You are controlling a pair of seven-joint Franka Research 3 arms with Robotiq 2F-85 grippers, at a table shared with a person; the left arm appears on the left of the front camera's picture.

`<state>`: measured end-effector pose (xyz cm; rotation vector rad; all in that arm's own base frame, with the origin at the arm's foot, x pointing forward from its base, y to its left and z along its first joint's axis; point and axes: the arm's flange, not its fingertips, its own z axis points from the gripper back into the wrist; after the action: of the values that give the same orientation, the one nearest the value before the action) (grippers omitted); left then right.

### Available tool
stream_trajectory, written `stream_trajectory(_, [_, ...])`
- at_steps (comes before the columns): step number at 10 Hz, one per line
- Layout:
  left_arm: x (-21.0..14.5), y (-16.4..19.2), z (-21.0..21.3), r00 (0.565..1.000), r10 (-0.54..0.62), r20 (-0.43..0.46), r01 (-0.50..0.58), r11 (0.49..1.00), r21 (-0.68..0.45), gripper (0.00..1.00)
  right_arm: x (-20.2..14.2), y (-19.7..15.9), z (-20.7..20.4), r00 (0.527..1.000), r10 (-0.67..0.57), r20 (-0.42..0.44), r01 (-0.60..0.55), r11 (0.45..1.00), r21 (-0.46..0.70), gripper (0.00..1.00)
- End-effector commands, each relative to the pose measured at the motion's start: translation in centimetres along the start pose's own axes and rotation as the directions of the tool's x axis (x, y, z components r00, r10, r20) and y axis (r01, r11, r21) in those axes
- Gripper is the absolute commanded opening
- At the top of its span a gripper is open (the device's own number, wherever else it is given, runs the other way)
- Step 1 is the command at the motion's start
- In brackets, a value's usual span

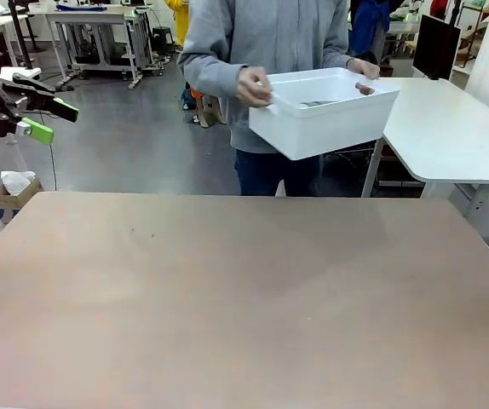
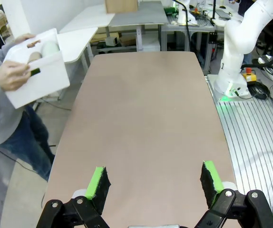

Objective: Stack the cups and store them in the basket.
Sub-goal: Place the stack of Reusable plastic cups into the Pantry Basket.

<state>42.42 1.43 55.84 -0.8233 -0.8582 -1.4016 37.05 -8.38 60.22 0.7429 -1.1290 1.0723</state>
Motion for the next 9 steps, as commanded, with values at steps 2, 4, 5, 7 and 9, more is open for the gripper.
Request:
stream_trajectory(2, [0.07, -0.17, 0.07, 1.000, -0.004, -0.006, 0.004, 1.000, -0.007, 1.00, 0.29, -0.01, 0.02, 1.000, 0.013, 0.017, -0.013, 1.000, 0.002, 1.00])
stream_trajectory(4, [0.07, -0.17, 0.07, 1.000, -0.004, -0.006, 0.004, 1.000, -0.007, 1.00, 0.29, -0.01, 0.02, 1.000, 0.013, 0.017, -0.013, 1.000, 0.002, 1.00])
stream_trajectory(5, [0.07, -0.17, 0.07, 1.000, -0.004, -0.006, 0.004, 1.000, -0.007, 1.00, 0.29, -0.01, 0.02, 1.000, 0.013, 0.017, -0.013, 1.000, 0.002, 1.00])
stream_trajectory(7, [0.07, -0.17, 0.07, 1.000, -0.004, -0.006, 0.004, 1.000, -0.007, 1.00, 0.29, -0.01, 0.02, 1.000, 0.013, 0.017, -0.013, 1.000, 0.002, 1.00])
stream_trajectory(9, [0.07, -0.17, 0.07, 1.000, -0.004, -0.006, 0.004, 1.000, -0.007, 1.00, 0.29, -0.01, 0.02, 1.000, 0.013, 0.017, -0.013, 1.000, 0.002, 1.00])
